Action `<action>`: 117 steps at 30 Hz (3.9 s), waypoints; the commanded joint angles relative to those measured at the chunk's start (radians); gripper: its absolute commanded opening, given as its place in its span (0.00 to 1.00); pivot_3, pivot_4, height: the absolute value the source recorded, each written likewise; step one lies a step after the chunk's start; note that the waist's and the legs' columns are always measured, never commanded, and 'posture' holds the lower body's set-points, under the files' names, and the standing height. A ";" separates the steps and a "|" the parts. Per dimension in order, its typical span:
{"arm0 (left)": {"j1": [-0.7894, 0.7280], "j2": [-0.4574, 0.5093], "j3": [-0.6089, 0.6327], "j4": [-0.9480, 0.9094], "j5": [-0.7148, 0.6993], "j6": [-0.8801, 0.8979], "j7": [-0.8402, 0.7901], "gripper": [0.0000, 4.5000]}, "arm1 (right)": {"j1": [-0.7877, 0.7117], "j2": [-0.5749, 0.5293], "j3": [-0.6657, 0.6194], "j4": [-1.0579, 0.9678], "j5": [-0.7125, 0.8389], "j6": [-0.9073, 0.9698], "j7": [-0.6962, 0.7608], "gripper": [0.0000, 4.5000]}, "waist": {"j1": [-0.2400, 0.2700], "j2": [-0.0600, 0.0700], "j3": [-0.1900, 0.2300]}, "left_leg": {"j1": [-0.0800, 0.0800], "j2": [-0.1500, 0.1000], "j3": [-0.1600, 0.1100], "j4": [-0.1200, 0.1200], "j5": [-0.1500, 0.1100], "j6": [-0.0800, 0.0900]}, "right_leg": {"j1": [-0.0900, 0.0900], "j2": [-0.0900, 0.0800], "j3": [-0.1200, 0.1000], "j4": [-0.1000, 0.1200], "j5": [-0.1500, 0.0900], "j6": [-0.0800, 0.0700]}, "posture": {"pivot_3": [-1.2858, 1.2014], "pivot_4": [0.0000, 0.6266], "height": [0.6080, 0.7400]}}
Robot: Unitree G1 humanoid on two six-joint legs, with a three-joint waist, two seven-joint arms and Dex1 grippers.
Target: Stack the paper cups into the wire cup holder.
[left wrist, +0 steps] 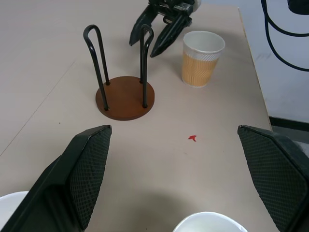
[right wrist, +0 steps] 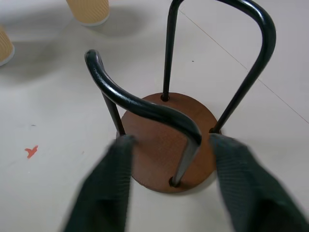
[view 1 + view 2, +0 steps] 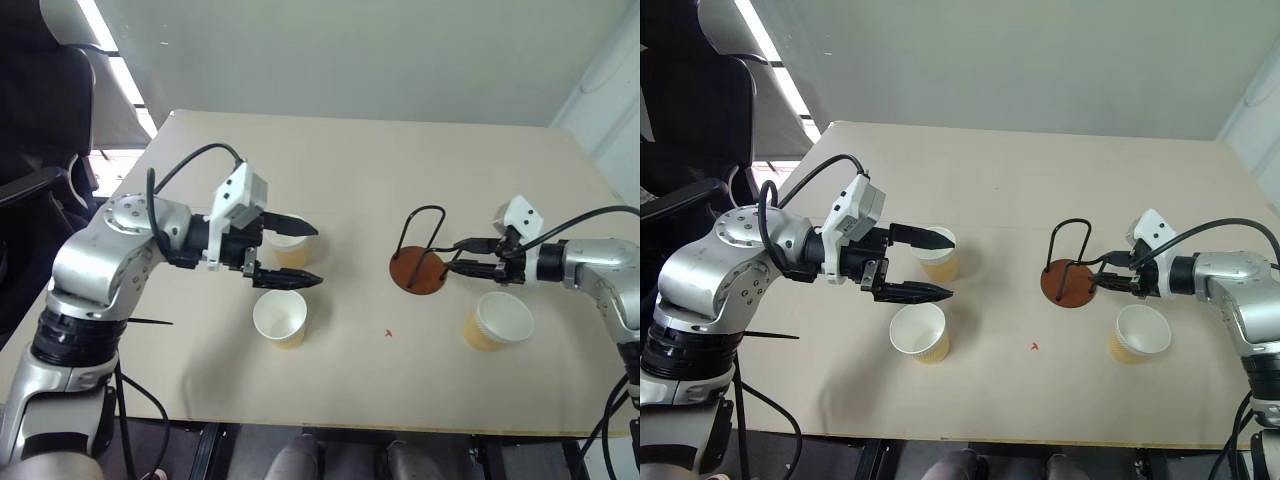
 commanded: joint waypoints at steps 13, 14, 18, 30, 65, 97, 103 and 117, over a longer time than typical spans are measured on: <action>0.028 0.062 -0.003 -0.065 -0.023 0.016 -0.064 1.00 | 0.012 -0.016 -0.060 -0.205 0.069 0.087 0.003 0.01 | -0.002 0.000 0.000 | -0.002 0.000 0.000 -0.001 0.000 0.000 | -0.002 0.000 0.000 0.000 0.000 0.000 | 0.52 0.24 1.00; 0.031 0.070 -0.007 -0.072 -0.022 0.014 -0.072 1.00 | 0.019 -0.022 -0.066 -0.237 0.080 0.100 0.003 0.01 | -0.002 0.000 0.000 | -0.002 0.000 0.000 -0.001 0.000 0.000 | -0.002 0.000 0.000 0.000 0.000 0.000 | 0.52 0.24 1.00; 0.037 0.087 -0.011 -0.090 -0.030 0.018 -0.092 1.00 | 0.043 -0.039 -0.086 -0.352 0.130 0.153 -0.004 0.01 | -0.002 0.000 0.000 | -0.003 0.000 0.000 0.000 0.000 0.000 | -0.003 0.000 0.000 -0.002 0.000 0.000 | 0.52 0.24 1.00; 0.038 0.086 -0.022 -0.114 -0.045 0.034 -0.106 1.00 | 0.113 -0.071 -0.087 -0.513 0.200 0.217 -0.021 0.01 | -0.003 0.000 0.000 | -0.004 0.000 0.000 0.000 0.000 0.000 | -0.003 0.000 0.000 -0.002 0.000 0.000 | 0.52 0.24 1.00; 0.058 0.081 -0.017 -0.129 -0.054 0.044 -0.075 1.00 | 0.236 -0.142 -0.066 -0.562 0.198 0.175 0.006 0.93 | -0.004 -0.001 0.000 | -0.003 0.000 0.000 0.000 0.000 0.000 | -0.003 0.000 0.000 -0.002 0.000 0.000 | 0.52 0.24 1.00; 0.050 0.048 -0.044 -0.088 -0.035 -0.004 -0.083 1.00 | 0.598 -0.327 -0.442 -0.613 0.151 0.166 0.055 0.93 | -0.003 -0.001 -0.001 | -0.001 0.000 0.002 0.000 0.000 0.000 | -0.002 0.000 0.002 -0.002 0.000 0.000 | 0.52 0.24 1.00; 0.057 0.054 -0.038 -0.094 -0.034 -0.005 -0.079 1.00 | 0.628 -0.352 -0.358 -0.572 0.051 0.066 0.066 0.93 | -0.004 -0.001 -0.001 | -0.001 0.000 0.002 0.000 0.000 0.000 | -0.002 0.000 0.003 -0.002 0.000 0.000 | 0.52 0.24 1.00; 0.067 0.067 -0.033 -0.097 -0.031 -0.008 -0.068 1.00 | 0.557 -0.332 -0.192 -0.478 -0.055 -0.036 0.062 0.50 | -0.006 -0.001 -0.001 | 0.000 0.000 0.003 0.001 0.000 0.000 | -0.002 0.000 0.003 0.000 0.000 0.000 | 0.52 0.24 1.00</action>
